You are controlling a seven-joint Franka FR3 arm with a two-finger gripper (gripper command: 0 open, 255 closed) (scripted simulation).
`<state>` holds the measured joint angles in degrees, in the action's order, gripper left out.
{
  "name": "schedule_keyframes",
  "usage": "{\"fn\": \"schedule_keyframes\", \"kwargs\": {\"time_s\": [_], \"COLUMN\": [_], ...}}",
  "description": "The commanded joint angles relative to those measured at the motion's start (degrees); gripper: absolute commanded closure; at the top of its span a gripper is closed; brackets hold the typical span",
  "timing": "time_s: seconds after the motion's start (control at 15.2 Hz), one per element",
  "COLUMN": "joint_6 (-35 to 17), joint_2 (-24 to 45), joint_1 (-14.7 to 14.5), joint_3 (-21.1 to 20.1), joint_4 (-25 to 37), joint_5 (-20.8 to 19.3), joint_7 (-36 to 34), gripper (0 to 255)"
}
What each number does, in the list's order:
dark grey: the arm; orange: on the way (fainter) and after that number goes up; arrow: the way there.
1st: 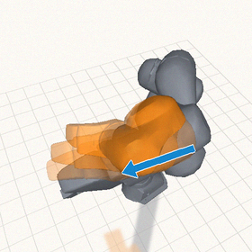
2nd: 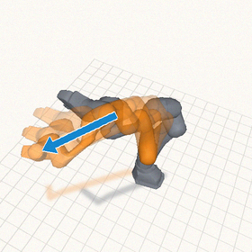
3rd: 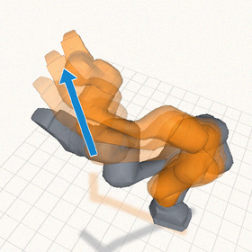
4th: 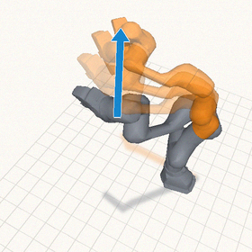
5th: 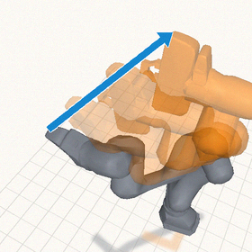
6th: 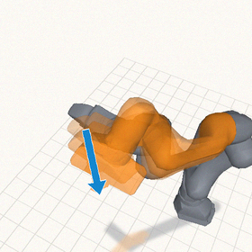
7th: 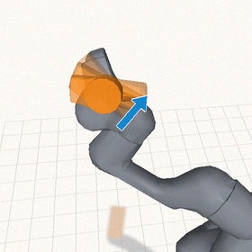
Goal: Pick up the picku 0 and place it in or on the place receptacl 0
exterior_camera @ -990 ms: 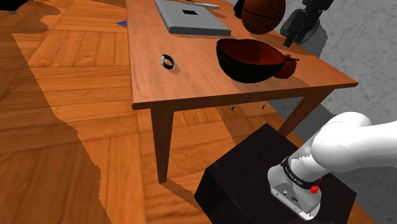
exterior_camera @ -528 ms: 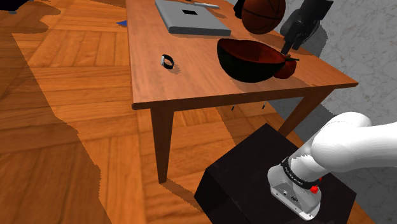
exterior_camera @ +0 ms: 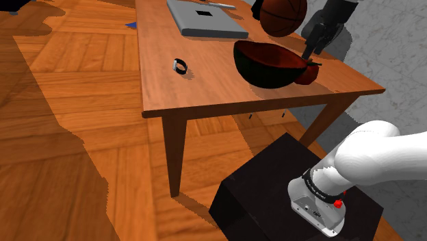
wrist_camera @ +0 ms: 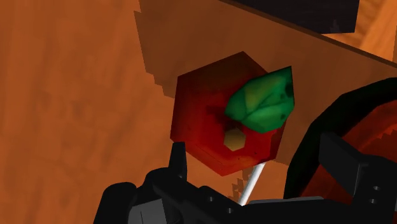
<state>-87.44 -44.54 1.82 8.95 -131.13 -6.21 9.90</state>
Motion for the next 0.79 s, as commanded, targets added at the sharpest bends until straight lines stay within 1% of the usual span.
{"fn": "schedule_keyframes", "kwargs": {"time_s": [0.0, 0.59, 0.73], "joint_6": [0.02, -0.13, 1.25], "joint_2": [0.2, 0.23, 0.72], "joint_1": [-0.17, -0.15, -0.22], "joint_3": [-0.18, -0.1, -0.2], "joint_4": [-0.27, -0.38, 1.49], "joint_5": [0.24, 0.19, 0.31], "joint_7": [-0.08, 0.0, 0.04], "gripper": [255, 255, 255]}}
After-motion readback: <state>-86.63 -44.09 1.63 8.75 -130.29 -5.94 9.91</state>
